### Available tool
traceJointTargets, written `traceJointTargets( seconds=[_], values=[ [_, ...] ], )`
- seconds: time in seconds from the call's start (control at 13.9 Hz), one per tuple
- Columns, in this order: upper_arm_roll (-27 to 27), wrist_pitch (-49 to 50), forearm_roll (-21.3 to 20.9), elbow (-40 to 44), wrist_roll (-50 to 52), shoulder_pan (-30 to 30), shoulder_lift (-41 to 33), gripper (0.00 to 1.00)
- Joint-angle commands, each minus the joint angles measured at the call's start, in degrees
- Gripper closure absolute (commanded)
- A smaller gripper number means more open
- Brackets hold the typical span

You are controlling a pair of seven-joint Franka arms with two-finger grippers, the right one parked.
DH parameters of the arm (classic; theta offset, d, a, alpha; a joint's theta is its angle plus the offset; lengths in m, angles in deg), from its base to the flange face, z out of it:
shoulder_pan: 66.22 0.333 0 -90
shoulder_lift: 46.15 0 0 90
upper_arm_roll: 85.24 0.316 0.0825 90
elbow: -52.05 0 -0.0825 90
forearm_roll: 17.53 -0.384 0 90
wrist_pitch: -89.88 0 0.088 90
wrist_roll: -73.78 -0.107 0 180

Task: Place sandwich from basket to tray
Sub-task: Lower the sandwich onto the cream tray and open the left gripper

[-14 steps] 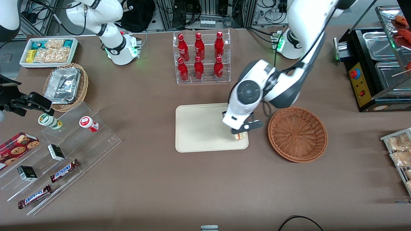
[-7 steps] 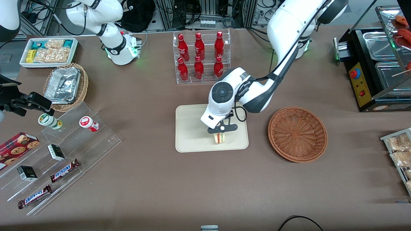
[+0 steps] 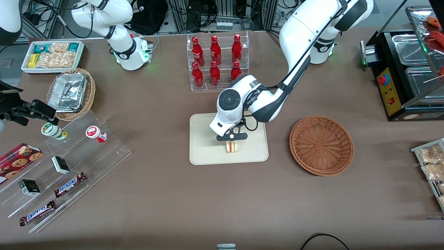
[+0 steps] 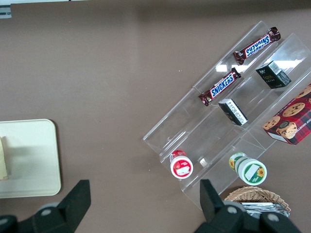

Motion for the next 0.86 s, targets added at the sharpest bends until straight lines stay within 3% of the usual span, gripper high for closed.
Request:
traceJointTargets(
  seconds=[0.0,0.07,0.14,0.22,0.58,0.79],
  values=[
    [0.59,0.22,-0.66,1.32,0.18,-1.81,1.42,0.70],
    [0.59,0.22,-0.66,1.32,0.18,-1.81,1.60,0.42],
    [0.59,0.39,-0.75,1.40,0.36,-1.90,1.43,0.35],
    [0.67,0.83,-0.83,1.32,0.36,-1.82,1.08,0.01],
    [1.11,8.81,-0.13,1.05,0.97,-0.85,-7.34,0.00],
    [1.11,15.48,-0.04,0.79,2.64,4.06,-14.81,0.00]
  ],
)
